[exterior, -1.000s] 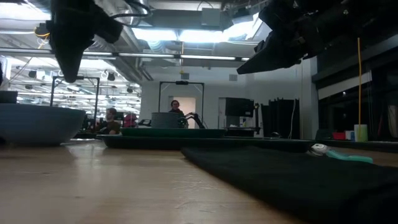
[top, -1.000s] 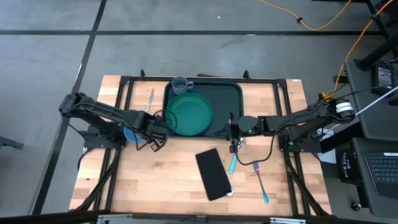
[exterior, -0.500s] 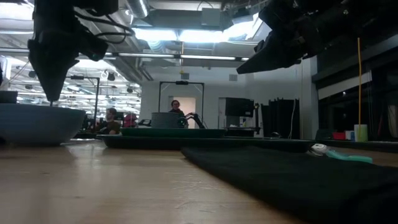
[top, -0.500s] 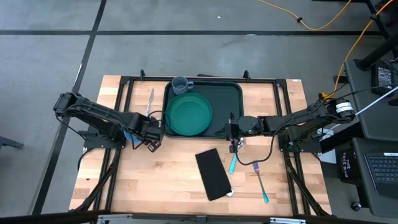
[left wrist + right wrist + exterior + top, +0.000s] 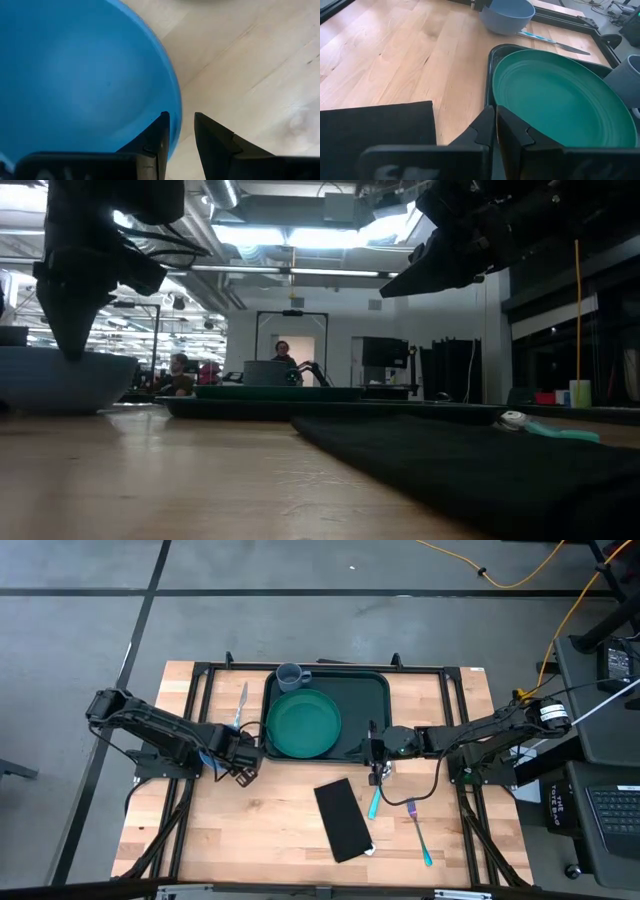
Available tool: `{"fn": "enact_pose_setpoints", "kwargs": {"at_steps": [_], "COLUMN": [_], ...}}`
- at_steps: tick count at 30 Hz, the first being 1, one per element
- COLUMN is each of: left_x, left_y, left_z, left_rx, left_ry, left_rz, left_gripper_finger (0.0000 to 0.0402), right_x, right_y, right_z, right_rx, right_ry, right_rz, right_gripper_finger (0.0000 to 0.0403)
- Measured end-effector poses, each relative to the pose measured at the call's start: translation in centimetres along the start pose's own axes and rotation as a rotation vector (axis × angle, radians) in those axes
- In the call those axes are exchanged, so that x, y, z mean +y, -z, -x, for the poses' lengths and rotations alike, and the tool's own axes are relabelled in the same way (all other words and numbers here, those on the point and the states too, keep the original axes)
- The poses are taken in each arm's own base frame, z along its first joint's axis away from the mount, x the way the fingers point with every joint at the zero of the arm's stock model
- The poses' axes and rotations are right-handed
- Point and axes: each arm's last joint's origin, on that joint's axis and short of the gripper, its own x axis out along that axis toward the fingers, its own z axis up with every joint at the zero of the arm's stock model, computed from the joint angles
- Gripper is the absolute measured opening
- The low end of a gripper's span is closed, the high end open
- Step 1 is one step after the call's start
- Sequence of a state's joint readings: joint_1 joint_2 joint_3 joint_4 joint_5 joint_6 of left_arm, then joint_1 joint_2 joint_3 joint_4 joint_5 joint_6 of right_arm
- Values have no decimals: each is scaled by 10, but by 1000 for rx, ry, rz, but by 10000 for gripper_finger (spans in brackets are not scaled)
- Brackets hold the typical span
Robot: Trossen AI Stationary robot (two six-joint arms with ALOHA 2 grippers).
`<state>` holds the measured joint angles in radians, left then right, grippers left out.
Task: Set up tray
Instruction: Put the blue bowl on top of the green plate on the black tray
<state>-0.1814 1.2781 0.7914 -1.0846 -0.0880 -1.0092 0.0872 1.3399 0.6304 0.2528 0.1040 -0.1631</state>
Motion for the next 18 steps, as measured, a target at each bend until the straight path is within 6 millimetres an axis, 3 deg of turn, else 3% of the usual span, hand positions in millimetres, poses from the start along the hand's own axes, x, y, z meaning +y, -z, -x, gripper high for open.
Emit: {"fn": "enact_pose_setpoints", "kwargs": {"at_steps": [9,18], "left_x": [1,1], "left_y": [2,2], "left_z": [-11,-12], "left_rx": [-7,-10], "left_ry": [12,16], "left_rz": [-65,-114], "left_gripper_finger": [79,7], "right_x": [0,0], "right_y": [0,0], "right_z": [0,0], "right_rx": [-1,-1], "right_ry": [0,1], "right_rz": [0,1], "right_gripper_finger": [26,26]}}
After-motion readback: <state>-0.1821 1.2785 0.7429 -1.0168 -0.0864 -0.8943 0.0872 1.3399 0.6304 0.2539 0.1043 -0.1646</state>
